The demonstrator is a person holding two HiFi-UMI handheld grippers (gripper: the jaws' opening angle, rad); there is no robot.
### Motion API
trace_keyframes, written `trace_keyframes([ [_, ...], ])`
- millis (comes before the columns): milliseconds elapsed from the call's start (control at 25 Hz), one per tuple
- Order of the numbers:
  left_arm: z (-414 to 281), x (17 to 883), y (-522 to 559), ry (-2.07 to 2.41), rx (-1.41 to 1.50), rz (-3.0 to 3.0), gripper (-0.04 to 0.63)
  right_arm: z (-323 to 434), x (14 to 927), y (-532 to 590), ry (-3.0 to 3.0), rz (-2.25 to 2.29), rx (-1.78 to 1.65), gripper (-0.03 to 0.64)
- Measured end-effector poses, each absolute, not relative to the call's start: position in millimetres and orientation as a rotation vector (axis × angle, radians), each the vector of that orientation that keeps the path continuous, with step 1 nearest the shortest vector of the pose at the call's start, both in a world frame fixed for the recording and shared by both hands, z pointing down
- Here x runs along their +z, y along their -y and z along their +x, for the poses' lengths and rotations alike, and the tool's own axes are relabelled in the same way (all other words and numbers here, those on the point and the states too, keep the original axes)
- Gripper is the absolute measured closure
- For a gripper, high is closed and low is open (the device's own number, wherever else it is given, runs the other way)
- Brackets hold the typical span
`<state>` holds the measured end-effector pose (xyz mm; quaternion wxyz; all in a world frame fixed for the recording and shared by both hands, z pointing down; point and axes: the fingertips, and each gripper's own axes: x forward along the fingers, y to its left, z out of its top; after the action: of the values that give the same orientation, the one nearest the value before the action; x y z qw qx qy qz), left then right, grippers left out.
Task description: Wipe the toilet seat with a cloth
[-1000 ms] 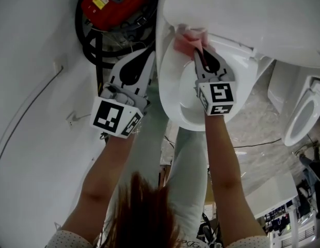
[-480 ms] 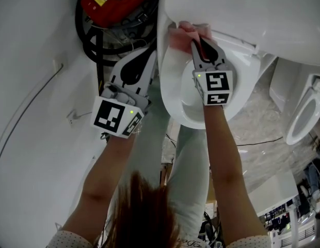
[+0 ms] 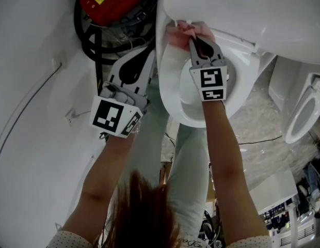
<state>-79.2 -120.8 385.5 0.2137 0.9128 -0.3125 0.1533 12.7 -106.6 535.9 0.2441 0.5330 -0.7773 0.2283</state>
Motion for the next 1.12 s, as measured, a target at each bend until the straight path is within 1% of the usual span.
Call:
trace_keyframes([
  [440, -66, 379, 116, 0.858, 0.417, 2.54, 0.595, 17, 536, 103, 2.107, 1.33, 0.515, 0.594],
  [1120, -31, 377, 100, 0.831, 0.403, 2.549, 0.597, 80, 537, 76, 2.079, 1.306, 0.509, 0.594],
])
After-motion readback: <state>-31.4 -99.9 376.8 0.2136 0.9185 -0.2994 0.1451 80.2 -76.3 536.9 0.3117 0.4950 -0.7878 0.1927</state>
